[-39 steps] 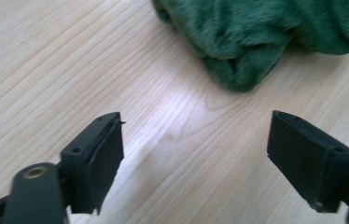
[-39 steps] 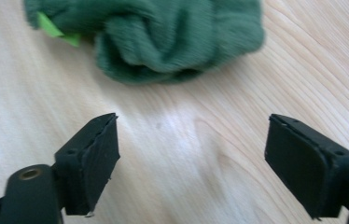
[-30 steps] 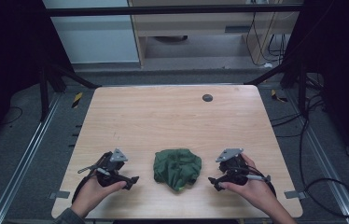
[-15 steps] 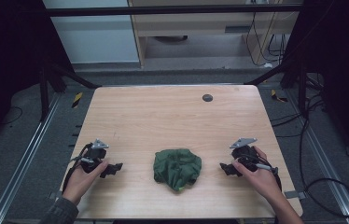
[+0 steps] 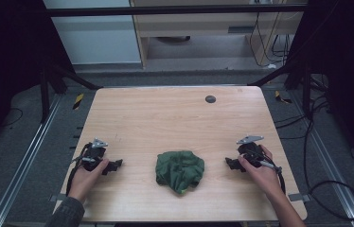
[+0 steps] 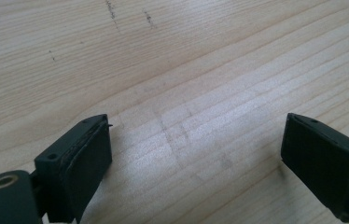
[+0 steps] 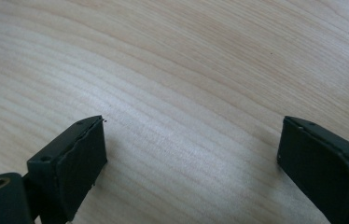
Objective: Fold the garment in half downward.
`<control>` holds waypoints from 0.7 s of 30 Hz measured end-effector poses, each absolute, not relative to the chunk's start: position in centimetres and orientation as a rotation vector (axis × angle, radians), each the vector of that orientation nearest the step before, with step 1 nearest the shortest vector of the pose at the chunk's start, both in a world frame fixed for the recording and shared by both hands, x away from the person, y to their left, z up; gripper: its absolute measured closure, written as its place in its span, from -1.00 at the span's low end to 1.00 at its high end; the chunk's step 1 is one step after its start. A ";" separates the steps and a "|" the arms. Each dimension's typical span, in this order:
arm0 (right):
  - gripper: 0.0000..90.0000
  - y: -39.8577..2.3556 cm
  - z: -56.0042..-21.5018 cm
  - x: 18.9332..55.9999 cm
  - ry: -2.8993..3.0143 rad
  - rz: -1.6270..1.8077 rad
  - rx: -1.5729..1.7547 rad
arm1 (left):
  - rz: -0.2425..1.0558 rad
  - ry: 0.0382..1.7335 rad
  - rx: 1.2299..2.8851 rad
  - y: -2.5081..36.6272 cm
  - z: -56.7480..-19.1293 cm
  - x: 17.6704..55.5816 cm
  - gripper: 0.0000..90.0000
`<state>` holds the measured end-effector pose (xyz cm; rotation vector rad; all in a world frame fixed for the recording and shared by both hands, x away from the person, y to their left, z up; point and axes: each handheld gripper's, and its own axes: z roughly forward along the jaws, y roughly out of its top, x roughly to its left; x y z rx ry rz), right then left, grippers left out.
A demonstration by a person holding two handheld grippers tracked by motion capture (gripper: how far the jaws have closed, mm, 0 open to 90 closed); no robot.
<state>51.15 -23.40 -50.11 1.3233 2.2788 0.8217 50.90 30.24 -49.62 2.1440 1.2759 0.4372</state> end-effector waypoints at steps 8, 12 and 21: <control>-0.92 -23.6 -50.7 51.7 2.216 0.878 1.368 | 0.518 1.258 2.078 30.0 -50.5 50.8 -0.89; -0.96 -23.4 -51.0 51.8 2.168 0.901 1.388 | 0.536 1.230 2.073 29.8 -50.8 50.7 -0.99; -1.00 -23.1 -51.2 52.1 2.110 0.899 1.427 | 0.544 1.235 2.079 29.7 -50.8 50.7 -1.00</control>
